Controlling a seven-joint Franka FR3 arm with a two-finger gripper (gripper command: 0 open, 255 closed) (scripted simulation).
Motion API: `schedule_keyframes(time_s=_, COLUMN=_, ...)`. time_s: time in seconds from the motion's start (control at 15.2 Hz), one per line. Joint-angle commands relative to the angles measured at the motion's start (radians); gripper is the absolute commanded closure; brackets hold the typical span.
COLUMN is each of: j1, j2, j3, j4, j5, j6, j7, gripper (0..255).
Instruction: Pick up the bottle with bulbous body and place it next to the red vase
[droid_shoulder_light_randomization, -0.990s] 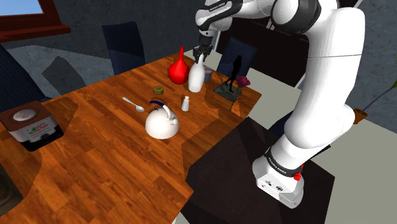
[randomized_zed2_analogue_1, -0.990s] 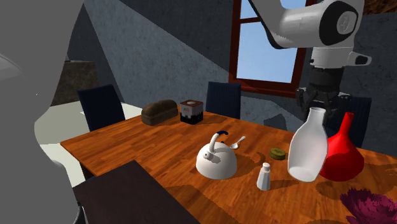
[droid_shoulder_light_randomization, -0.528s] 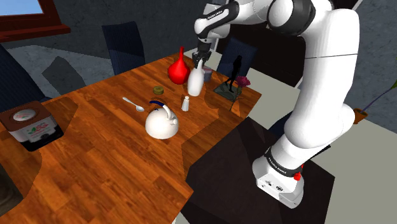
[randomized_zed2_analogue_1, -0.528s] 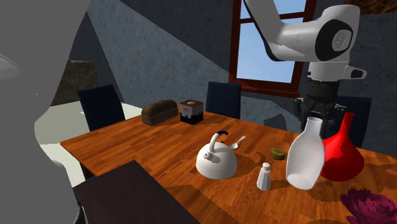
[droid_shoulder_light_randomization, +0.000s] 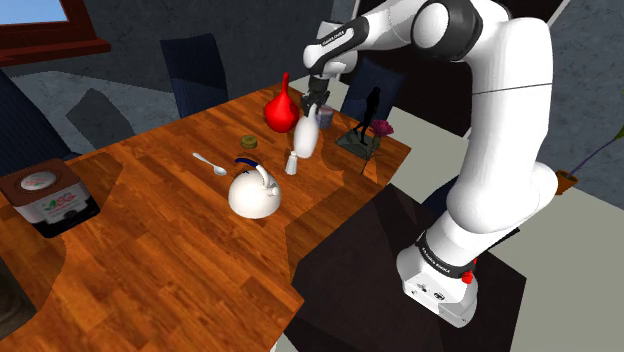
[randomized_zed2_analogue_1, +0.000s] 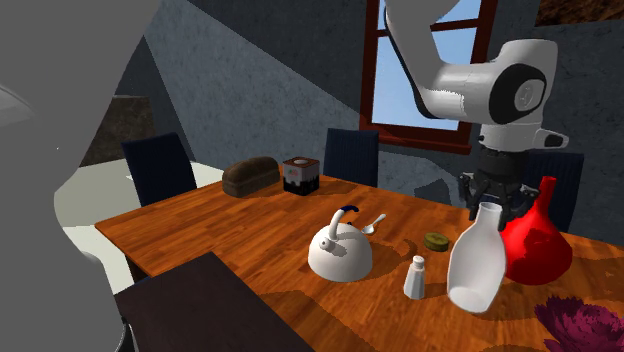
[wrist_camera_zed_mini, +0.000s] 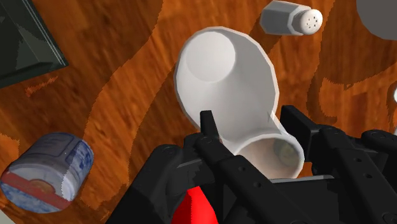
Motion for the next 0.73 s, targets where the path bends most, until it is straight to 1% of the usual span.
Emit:
schedule_keyframes(time_s=0.0, j1=0.001, j2=0.018, j3=0.000, j4=0.000, j5=0.000, j6=0.020, j7=0.001, gripper=255)
schedule_keyframes(time_s=0.53, j1=0.001, j2=0.025, j3=0.000, j4=-0.001, j5=0.000, j6=0.027, j7=0.001, gripper=255)
schedule_keyframes(time_s=0.59, j1=0.001, j2=0.025, j3=0.000, j4=-0.001, j5=0.000, j6=0.027, j7=0.001, gripper=0)
schedule_keyframes(time_s=0.66, j1=0.001, j2=0.025, j3=0.000, j4=-0.001, j5=0.000, j6=0.027, j7=0.001, gripper=0)
